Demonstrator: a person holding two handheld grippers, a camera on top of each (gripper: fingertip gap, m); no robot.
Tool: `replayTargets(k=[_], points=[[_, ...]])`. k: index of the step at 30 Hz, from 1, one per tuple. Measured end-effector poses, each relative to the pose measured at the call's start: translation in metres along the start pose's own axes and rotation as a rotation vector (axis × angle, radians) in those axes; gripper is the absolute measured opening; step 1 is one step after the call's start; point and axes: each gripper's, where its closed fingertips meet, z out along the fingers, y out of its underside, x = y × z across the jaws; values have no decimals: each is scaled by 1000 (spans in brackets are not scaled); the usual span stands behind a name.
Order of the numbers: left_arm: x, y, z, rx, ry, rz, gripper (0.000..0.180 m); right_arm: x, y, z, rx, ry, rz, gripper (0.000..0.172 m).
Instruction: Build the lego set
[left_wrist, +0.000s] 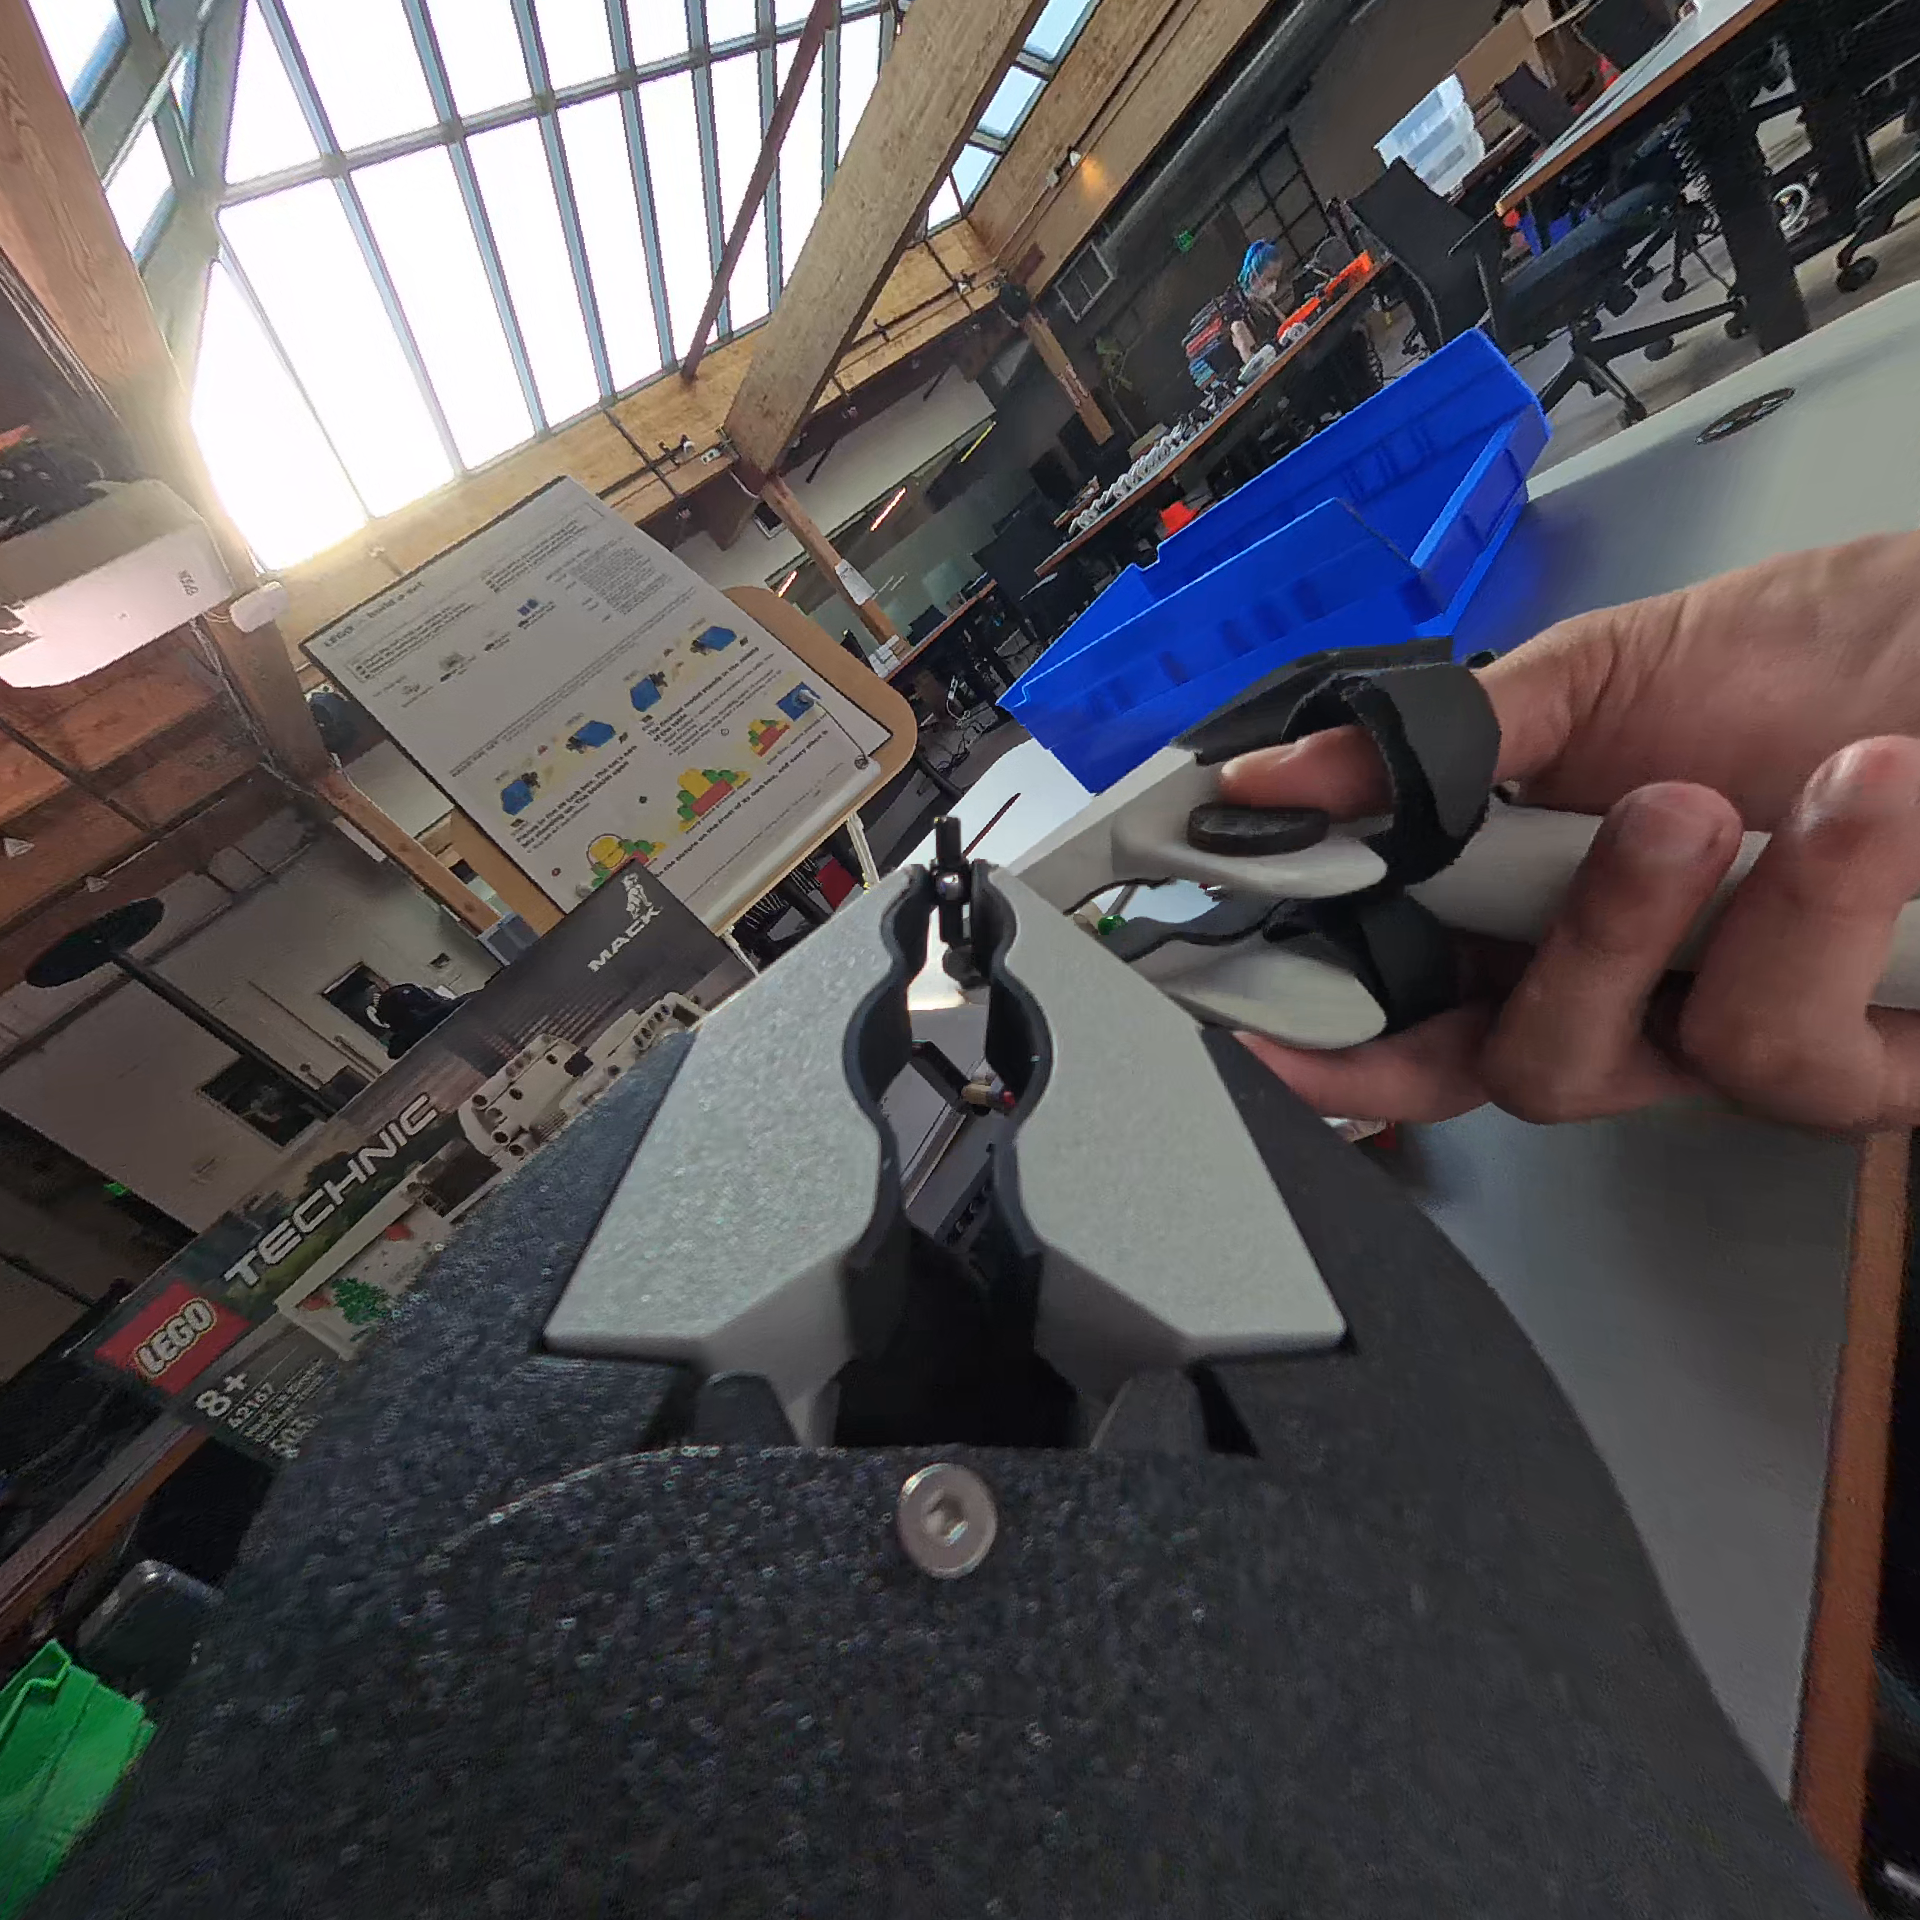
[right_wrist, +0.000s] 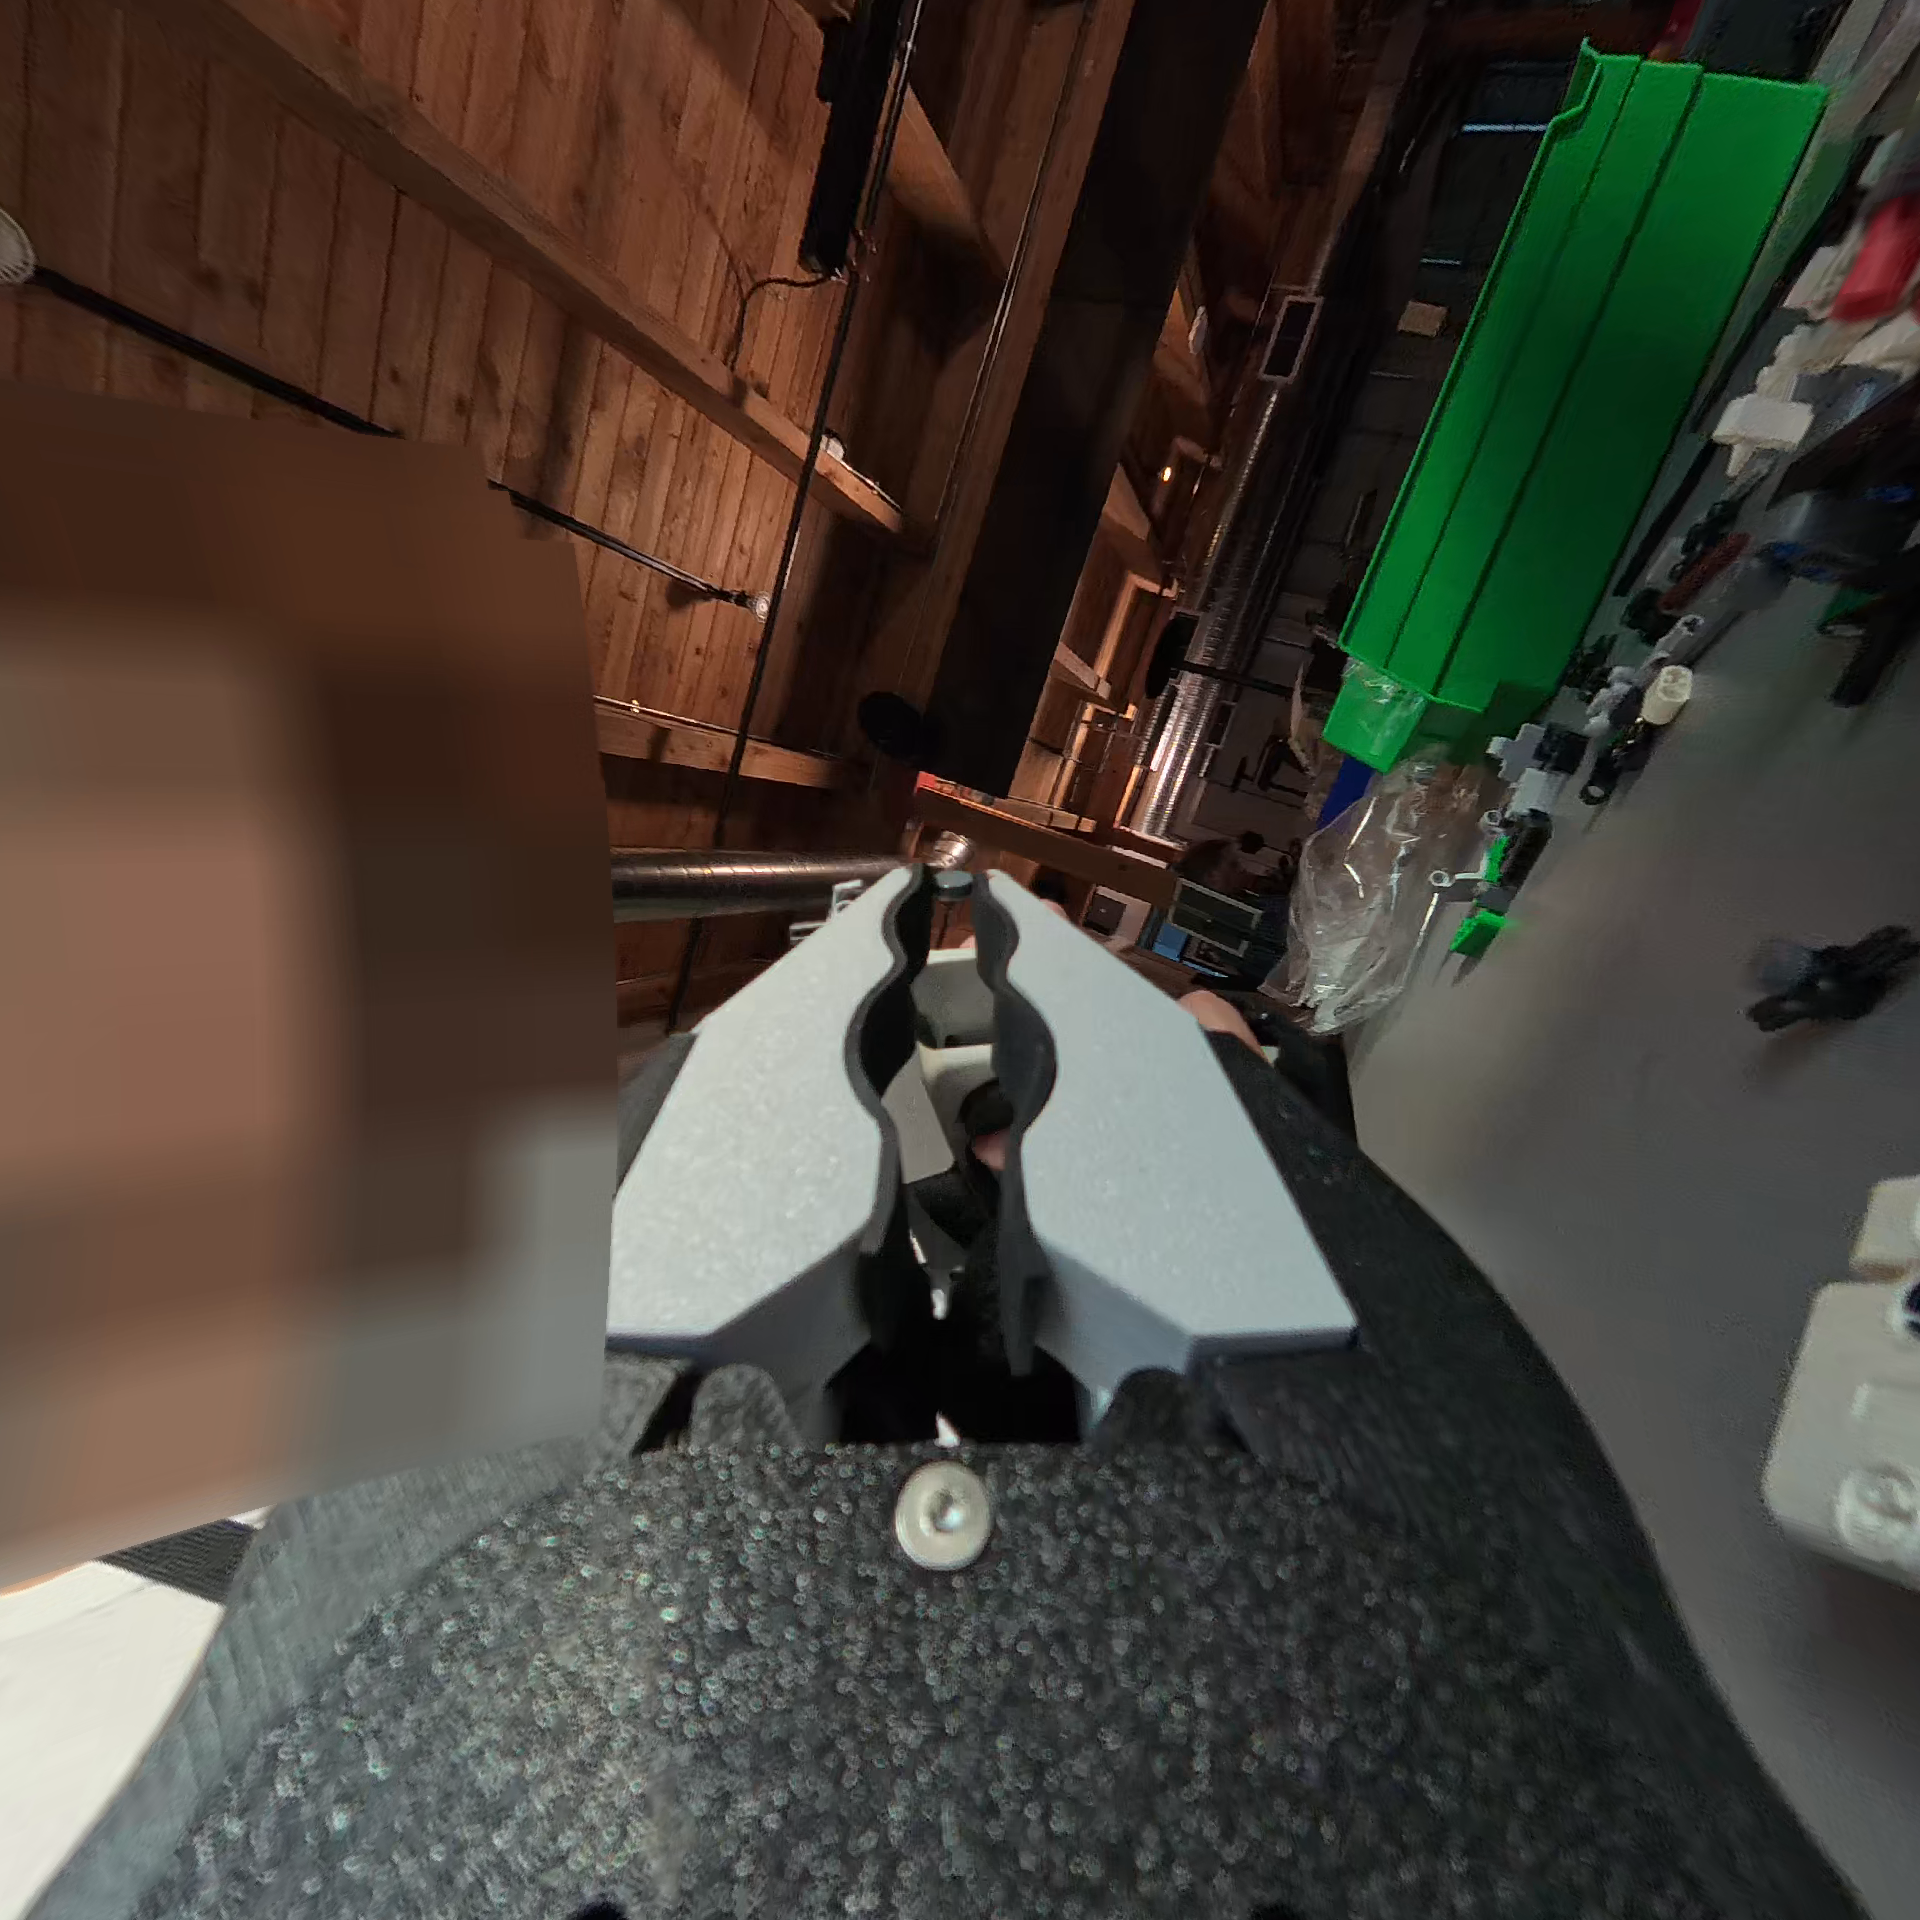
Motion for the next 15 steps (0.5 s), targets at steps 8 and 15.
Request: replayTargets(k=[8, 15], points=[[3, 8, 4, -32, 12, -64, 3, -12, -5, -1, 13, -12, -29, 5], [0, 11, 5, -49, -6, -67, 3, -7, -2, -4, 5, -5, -18, 5]])
